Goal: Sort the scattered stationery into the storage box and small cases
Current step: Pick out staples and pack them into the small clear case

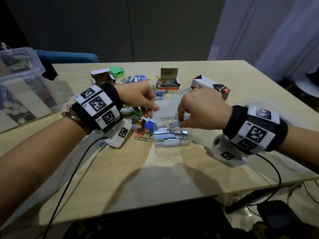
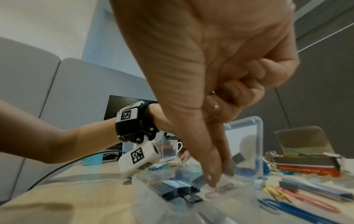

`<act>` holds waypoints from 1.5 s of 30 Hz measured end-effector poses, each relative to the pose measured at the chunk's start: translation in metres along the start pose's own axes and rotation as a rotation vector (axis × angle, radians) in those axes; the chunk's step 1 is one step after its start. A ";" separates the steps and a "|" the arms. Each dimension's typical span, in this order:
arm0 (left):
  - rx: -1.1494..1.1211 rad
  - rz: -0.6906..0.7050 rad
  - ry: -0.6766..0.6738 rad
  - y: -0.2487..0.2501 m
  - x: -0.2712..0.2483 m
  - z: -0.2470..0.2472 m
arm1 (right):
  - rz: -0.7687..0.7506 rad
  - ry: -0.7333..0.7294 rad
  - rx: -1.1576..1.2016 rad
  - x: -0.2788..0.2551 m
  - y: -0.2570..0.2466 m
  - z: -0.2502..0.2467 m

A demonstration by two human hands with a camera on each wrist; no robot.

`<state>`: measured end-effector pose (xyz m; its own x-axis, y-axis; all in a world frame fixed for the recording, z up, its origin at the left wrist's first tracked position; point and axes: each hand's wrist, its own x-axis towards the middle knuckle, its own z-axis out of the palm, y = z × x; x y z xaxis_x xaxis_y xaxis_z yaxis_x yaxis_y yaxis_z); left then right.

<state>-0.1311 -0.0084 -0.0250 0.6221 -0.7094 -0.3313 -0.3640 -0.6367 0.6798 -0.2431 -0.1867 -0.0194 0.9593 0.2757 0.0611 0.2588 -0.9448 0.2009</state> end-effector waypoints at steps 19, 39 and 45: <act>0.022 0.008 -0.013 -0.001 0.005 0.001 | 0.035 -0.019 -0.018 -0.013 -0.012 0.007; 0.028 0.025 -0.057 -0.004 0.007 -0.004 | 0.034 -0.056 -0.152 -0.004 -0.011 0.011; 0.033 0.020 -0.059 -0.004 0.007 -0.005 | 0.038 -0.027 -0.186 -0.002 -0.010 0.011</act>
<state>-0.1215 -0.0095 -0.0264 0.5728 -0.7382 -0.3563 -0.3993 -0.6310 0.6652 -0.2459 -0.1799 -0.0325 0.9712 0.2336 0.0465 0.1995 -0.9045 0.3768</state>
